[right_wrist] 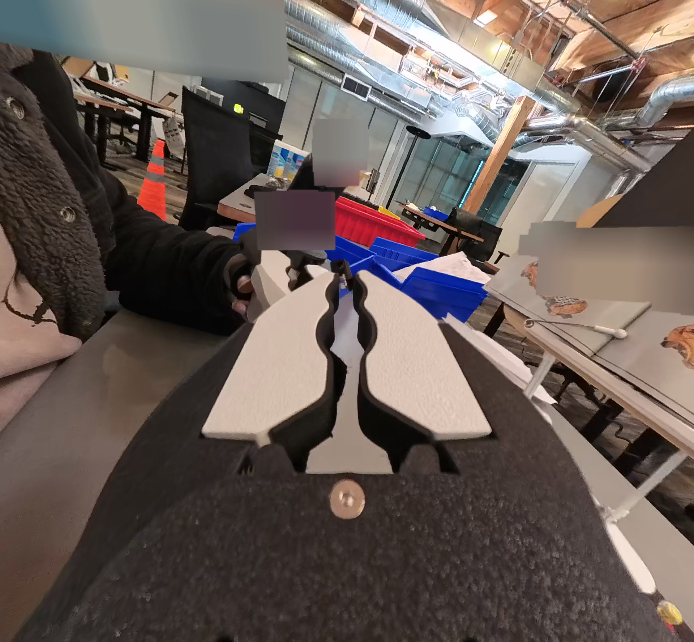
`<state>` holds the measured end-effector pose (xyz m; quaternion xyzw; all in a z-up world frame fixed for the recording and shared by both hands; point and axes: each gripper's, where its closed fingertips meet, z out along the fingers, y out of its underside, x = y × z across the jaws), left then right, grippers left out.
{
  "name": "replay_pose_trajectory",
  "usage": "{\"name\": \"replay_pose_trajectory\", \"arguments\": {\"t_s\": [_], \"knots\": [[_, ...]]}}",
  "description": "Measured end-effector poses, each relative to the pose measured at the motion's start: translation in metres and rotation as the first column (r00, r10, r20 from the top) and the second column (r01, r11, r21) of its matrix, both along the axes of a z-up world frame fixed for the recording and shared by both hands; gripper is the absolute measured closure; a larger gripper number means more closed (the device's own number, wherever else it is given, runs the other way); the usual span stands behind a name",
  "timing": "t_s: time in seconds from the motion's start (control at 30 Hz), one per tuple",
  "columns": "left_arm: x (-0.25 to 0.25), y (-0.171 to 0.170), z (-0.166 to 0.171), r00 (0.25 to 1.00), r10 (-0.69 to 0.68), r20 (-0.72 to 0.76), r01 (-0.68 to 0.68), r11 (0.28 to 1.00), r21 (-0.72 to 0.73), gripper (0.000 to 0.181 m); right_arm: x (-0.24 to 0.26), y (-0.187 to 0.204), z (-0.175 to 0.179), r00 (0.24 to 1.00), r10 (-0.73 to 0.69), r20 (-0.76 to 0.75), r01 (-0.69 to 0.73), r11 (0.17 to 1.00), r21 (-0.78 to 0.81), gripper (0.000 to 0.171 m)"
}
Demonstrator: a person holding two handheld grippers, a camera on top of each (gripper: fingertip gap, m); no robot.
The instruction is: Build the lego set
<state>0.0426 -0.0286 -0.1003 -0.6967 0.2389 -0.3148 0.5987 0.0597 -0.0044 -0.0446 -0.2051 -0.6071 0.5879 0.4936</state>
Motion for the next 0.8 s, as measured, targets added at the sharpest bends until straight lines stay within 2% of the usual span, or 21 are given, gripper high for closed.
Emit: {"name": "replay_pose_trajectory", "arguments": {"t_s": [0.13, 0.27, 0.43, 0.8], "knots": [[-0.001, -0.001, -0.002, 0.999, -0.009, 0.043, 0.012, 0.998, -0.067, 0.155, -0.006, -0.002, -0.014, 0.999, -0.018, 0.033, 0.016, 0.998, 0.06, 0.165], [-0.002, -0.001, -0.004, 0.999, -0.001, 0.035, 0.005, 0.995, -0.096, 0.161, -0.013, -0.007, -0.03, 0.997, -0.033, 0.066, 0.025, 0.992, 0.126, 0.165], [-0.008, 0.0, -0.005, 0.999, 0.03, 0.014, -0.029, 0.996, -0.089, 0.175, -0.015, -0.006, -0.034, 0.997, -0.029, 0.078, 0.02, 0.994, 0.11, 0.165], [-0.009, 0.002, -0.005, 0.999, 0.04, 0.024, -0.037, 0.995, -0.093, 0.175, -0.015, -0.005, -0.034, 0.996, -0.024, 0.082, 0.016, 0.996, 0.086, 0.165]]}}
